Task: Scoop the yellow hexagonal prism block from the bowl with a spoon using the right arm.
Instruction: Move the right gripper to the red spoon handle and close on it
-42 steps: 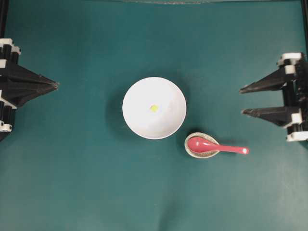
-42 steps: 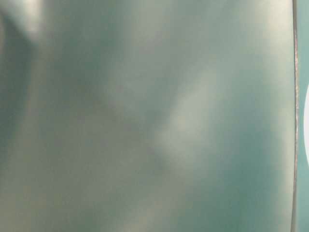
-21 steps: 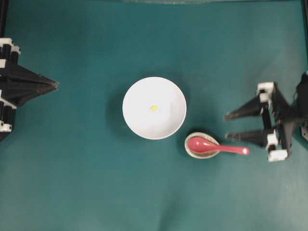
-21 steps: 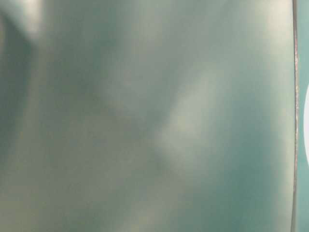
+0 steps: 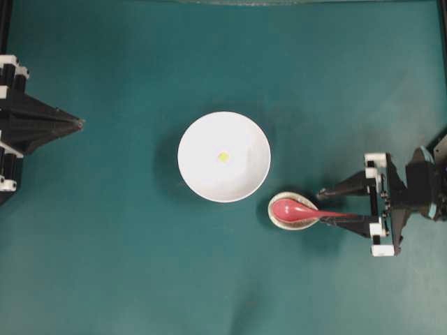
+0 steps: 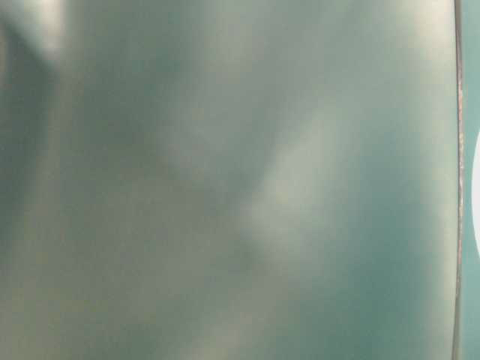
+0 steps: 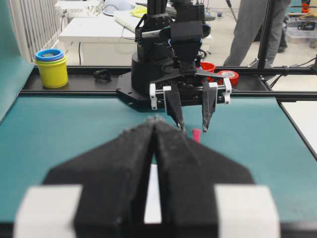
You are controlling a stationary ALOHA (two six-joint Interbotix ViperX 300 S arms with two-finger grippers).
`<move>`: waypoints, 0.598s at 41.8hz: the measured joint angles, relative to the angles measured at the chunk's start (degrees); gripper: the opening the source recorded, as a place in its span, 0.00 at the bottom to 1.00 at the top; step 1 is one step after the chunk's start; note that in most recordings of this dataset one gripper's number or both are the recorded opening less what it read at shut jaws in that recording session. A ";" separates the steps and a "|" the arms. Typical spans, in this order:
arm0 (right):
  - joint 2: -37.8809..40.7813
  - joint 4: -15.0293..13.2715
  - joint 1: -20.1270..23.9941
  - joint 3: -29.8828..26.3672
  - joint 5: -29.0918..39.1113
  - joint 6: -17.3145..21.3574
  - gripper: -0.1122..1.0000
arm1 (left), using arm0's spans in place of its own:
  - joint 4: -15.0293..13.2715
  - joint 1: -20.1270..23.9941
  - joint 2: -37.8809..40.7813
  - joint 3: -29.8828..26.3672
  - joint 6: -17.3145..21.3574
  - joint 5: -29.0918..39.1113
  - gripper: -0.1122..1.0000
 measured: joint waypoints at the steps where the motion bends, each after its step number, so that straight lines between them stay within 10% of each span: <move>1: 0.44 0.97 0.70 0.00 -0.35 0.00 0.60 | 0.00 0.00 0.00 0.00 0.00 0.00 0.10; 25: 12.74 10.46 8.26 -3.87 -2.72 0.00 0.60 | 0.00 0.00 0.00 0.00 0.09 -0.09 0.10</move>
